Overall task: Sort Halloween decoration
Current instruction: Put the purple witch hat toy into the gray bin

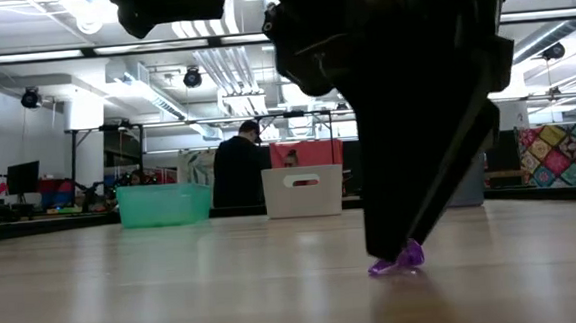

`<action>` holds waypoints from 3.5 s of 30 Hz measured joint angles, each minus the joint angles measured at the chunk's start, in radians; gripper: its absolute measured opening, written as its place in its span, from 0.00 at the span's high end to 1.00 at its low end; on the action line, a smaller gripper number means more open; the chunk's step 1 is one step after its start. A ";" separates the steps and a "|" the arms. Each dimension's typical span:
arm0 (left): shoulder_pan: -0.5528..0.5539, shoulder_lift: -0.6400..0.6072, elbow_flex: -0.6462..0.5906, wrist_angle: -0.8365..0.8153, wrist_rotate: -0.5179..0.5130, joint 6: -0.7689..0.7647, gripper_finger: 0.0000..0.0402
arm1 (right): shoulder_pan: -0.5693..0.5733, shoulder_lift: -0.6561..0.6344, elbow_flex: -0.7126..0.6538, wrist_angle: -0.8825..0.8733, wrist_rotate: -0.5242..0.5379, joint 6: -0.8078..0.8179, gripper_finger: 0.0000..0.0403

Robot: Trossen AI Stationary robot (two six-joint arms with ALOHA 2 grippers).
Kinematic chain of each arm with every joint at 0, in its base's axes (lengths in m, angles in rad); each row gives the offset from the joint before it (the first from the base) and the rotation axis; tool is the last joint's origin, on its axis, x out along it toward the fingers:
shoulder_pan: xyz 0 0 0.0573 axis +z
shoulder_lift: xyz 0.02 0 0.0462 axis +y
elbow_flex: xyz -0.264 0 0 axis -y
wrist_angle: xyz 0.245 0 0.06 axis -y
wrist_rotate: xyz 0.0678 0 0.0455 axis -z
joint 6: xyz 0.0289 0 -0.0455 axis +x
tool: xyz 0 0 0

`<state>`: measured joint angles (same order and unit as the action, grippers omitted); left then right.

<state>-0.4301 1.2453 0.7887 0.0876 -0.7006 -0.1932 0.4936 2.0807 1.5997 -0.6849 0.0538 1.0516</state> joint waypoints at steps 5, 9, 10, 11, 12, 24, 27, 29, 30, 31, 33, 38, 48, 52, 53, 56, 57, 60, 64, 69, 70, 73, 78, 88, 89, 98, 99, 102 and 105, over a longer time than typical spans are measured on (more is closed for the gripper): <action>0.000 0.021 0.000 0.004 0.000 -0.008 0.79 | -0.001 0.009 0.000 0.038 0.001 -0.016 0.71; 0.000 0.037 0.000 0.017 0.000 -0.011 0.79 | -0.002 0.009 0.000 0.038 0.009 -0.016 0.78; 0.000 0.040 0.000 0.023 0.000 -0.011 0.79 | -0.002 0.009 0.000 0.039 0.010 -0.016 0.81; 0.000 0.044 0.000 0.026 0.000 -0.011 0.79 | -0.002 0.009 0.000 0.040 0.010 -0.016 0.84; 0.000 0.048 0.000 0.030 0.001 -0.011 0.79 | -0.002 0.009 0.000 0.040 0.010 -0.016 0.86; 0.000 0.058 0.000 0.041 0.000 -0.011 0.79 | -0.001 0.009 0.000 0.040 0.008 -0.049 0.98; 0.000 0.058 0.000 0.041 0.000 -0.011 0.79 | -0.003 0.003 0.000 0.035 0.007 -0.065 0.98; 0.000 0.058 0.000 0.043 0.000 -0.011 0.79 | -0.006 -0.010 -0.001 0.027 0.010 -0.077 0.98; 0.000 0.058 0.000 0.046 0.000 -0.011 0.79 | -0.008 -0.021 -0.001 0.023 0.015 -0.082 0.98; -0.001 0.058 0.000 0.051 0.000 -0.011 0.79 | -0.009 -0.033 -0.001 0.014 0.025 -0.087 0.98; -0.001 0.058 0.000 0.055 0.001 -0.011 0.79 | -0.016 -0.054 -0.001 -0.015 0.043 -0.104 0.98; -0.002 0.055 0.000 0.078 0.001 -0.001 0.79 | -0.050 -0.122 -0.001 -0.124 0.118 -0.161 0.98; -0.002 0.045 0.000 0.099 0.001 0.031 0.79 | -0.257 -0.327 -0.001 -0.288 0.264 -0.388 0.98; -0.003 0.044 0.000 0.096 0.001 0.032 0.79 | -0.386 -0.384 -0.001 -0.326 0.271 -0.483 0.98; -0.003 0.044 0.000 0.096 0.001 0.032 0.79 | -0.422 -0.393 -0.001 -0.337 0.270 -0.506 0.98; -0.003 0.044 0.000 0.096 0.001 0.032 0.79 | -0.531 -0.412 -0.001 -0.369 0.271 -0.577 0.98; -0.003 0.044 0.000 0.096 0.001 0.032 0.79 | -0.571 -0.414 -0.001 -0.384 0.271 -0.599 0.98; -0.003 0.043 0.000 0.096 0.001 0.031 0.79 | -0.687 -0.409 -0.001 -0.432 0.276 -0.668 0.98; -0.003 0.043 0.000 0.096 0.001 0.031 0.79 | -0.825 -0.397 -0.014 -0.460 0.359 -0.778 0.98; -0.003 0.043 0.000 0.092 0.001 0.032 0.79 | -0.979 -0.397 -0.085 -0.425 0.394 -0.941 0.98; -0.003 0.043 0.000 0.088 0.000 0.031 0.79 | -1.007 -0.398 -0.106 -0.405 0.395 -0.972 0.98; -0.002 0.043 0.000 0.087 -0.019 0.037 0.79 | -1.079 -0.401 -0.185 -0.315 0.394 -1.064 0.98; -0.002 0.043 0.000 0.088 -0.097 0.053 0.79 | -1.146 -0.402 -0.328 -0.126 0.385 -1.248 0.98; -0.002 0.043 0.000 0.088 -0.105 0.054 0.79 | -1.166 -0.405 -0.443 0.019 0.263 -1.419 0.98; -0.002 0.043 0.000 0.088 -0.105 0.053 0.79 | -1.169 -0.405 -0.444 0.021 0.252 -1.419 0.98; -0.002 0.043 0.000 0.089 -0.105 0.054 0.79 | -1.218 -0.405 -0.444 0.041 0.106 -1.331 0.96; -0.002 0.043 0.000 0.089 -0.106 0.054 0.79 | -1.222 -0.405 -0.444 0.043 0.102 -1.322 0.95; -0.002 0.043 0.000 0.089 -0.106 0.054 0.79 | -1.233 -0.405 -0.444 0.047 0.101 -1.299 0.91; -0.002 0.043 0.000 0.088 -0.106 0.057 0.79 | -1.238 -0.405 -0.444 0.048 0.095 -1.286 0.88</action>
<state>-0.4320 1.2888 0.7883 0.1761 -0.8062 -0.1363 -0.7440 1.6756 1.1561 -0.6373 0.1493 -0.2344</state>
